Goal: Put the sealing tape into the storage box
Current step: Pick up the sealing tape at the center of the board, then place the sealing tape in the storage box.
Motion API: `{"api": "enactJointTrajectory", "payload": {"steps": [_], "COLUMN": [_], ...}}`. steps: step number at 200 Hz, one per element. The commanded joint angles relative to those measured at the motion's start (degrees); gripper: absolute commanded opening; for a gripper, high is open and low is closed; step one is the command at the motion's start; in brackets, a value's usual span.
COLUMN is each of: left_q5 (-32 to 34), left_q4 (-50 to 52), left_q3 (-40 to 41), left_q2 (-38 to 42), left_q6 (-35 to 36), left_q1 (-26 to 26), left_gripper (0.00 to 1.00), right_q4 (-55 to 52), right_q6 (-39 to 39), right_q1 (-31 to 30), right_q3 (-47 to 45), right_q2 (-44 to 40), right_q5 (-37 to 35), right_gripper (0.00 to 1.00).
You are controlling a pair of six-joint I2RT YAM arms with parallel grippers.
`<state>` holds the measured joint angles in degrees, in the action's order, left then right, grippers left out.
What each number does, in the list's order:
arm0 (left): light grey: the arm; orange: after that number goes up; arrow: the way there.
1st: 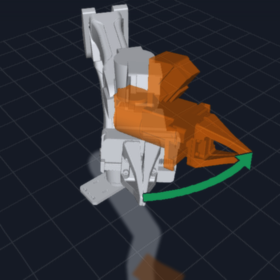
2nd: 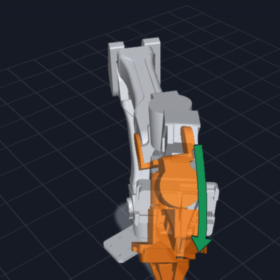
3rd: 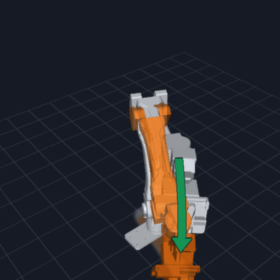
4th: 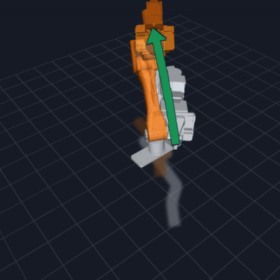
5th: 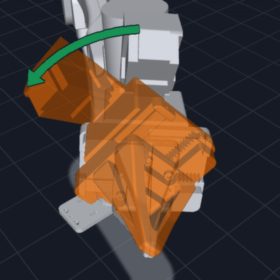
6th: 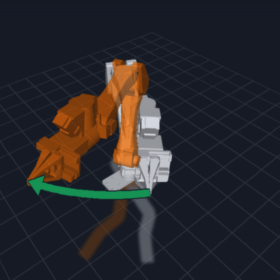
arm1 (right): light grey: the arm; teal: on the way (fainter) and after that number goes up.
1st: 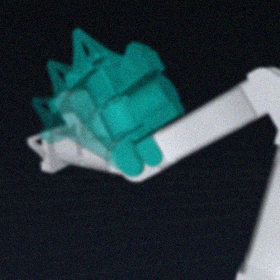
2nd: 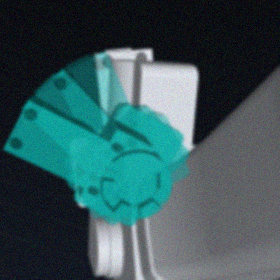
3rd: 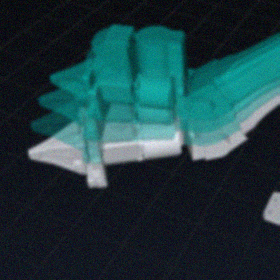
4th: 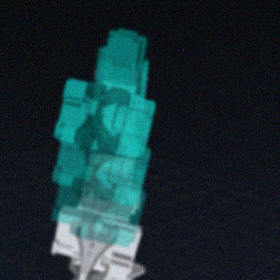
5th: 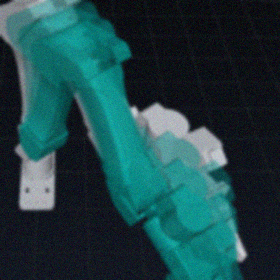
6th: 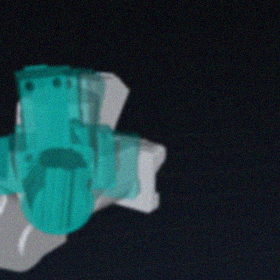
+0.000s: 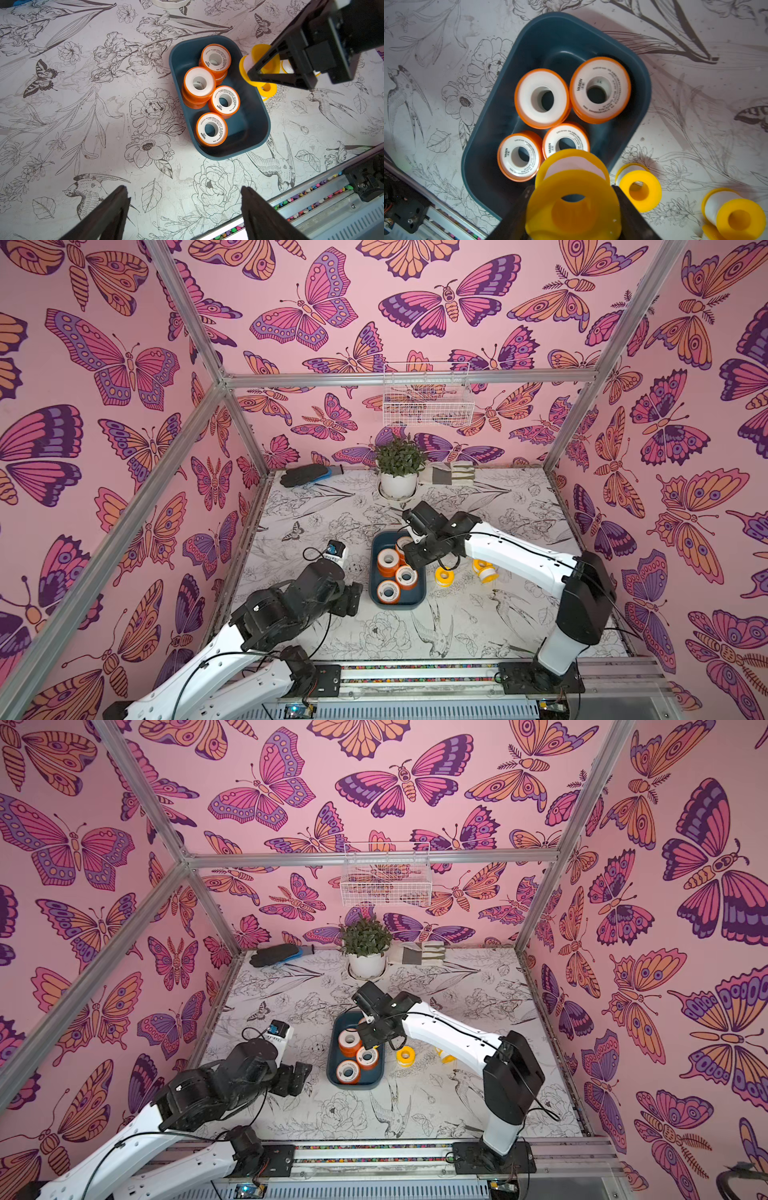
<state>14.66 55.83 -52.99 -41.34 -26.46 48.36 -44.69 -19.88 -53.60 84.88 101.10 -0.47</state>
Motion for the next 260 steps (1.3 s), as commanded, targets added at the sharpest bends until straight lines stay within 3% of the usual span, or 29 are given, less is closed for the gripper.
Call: {"api": "enactJointTrajectory", "payload": {"steps": [1,167,260], "left_q5": [1.05,0.9,0.98], "left_q4": [1.3,1.3,1.32], "left_q3": [0.7,0.74,0.79], "left_q2": [0.47,0.43,0.14], "left_q6": [-0.7,-0.69,-0.7], "left_q1": [0.16,0.15,0.16], "left_gripper": [0.88,0.88,0.89], "right_q4": [-2.96,-4.67,-5.14], "right_q6": [-0.73,-0.6,-0.48], "right_q1": [-1.68,-4.27,-4.38], "right_q3": [3.26,6.09,6.17], "right_q2": [3.83,13.94,15.34], "right_q5": [-0.42,-4.64,-5.69], "right_gripper": [0.59,0.61,0.7]}}
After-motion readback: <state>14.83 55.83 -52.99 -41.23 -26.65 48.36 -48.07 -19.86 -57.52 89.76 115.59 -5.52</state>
